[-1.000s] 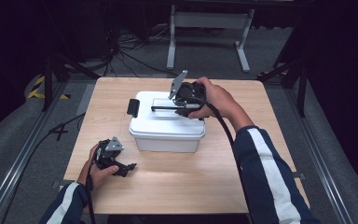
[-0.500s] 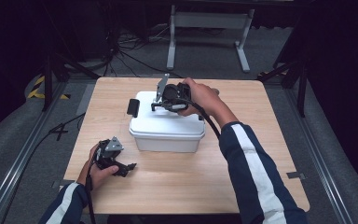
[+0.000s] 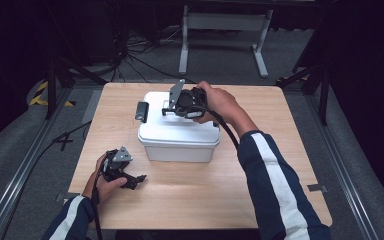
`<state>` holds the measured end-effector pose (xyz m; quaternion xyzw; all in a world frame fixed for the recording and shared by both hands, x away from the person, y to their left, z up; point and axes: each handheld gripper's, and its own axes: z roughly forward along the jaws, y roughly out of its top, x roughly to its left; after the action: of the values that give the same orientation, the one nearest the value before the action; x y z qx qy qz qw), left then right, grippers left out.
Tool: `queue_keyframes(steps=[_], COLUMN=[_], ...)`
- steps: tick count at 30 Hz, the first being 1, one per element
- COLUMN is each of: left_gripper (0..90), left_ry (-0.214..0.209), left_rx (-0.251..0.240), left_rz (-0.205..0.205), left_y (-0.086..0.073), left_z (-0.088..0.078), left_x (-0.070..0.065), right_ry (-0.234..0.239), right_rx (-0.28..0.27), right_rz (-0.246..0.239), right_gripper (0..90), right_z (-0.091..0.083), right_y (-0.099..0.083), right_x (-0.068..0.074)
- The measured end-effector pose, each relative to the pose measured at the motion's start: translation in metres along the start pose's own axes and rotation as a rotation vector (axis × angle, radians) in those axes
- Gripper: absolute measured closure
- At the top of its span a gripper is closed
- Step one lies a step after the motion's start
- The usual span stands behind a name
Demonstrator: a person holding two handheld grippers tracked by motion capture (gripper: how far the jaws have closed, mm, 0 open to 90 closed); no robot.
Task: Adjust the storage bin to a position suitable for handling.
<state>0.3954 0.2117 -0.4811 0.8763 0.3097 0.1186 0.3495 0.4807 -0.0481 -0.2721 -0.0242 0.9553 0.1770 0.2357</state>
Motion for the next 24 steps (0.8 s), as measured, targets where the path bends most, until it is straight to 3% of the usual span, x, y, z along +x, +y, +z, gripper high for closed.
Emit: queue_keyframes(steps=[13, 24], left_gripper=[0.2, 0.2], left_ry=[-0.001, 0.001], left_rx=[0.0, 0.0], left_rz=[0.0, -0.001], left_y=[0.0, 0.0], left_z=[0.0, 0.0], left_x=[0.0, 0.0], right_ry=[-0.036, -0.063], right_rx=[-0.022, -0.039], right_rz=[-0.009, -0.011], right_gripper=[84.8, 84.8], right_z=[-0.021, -0.046], right_y=[-0.005, -0.02], right_x=[-0.002, 0.0])
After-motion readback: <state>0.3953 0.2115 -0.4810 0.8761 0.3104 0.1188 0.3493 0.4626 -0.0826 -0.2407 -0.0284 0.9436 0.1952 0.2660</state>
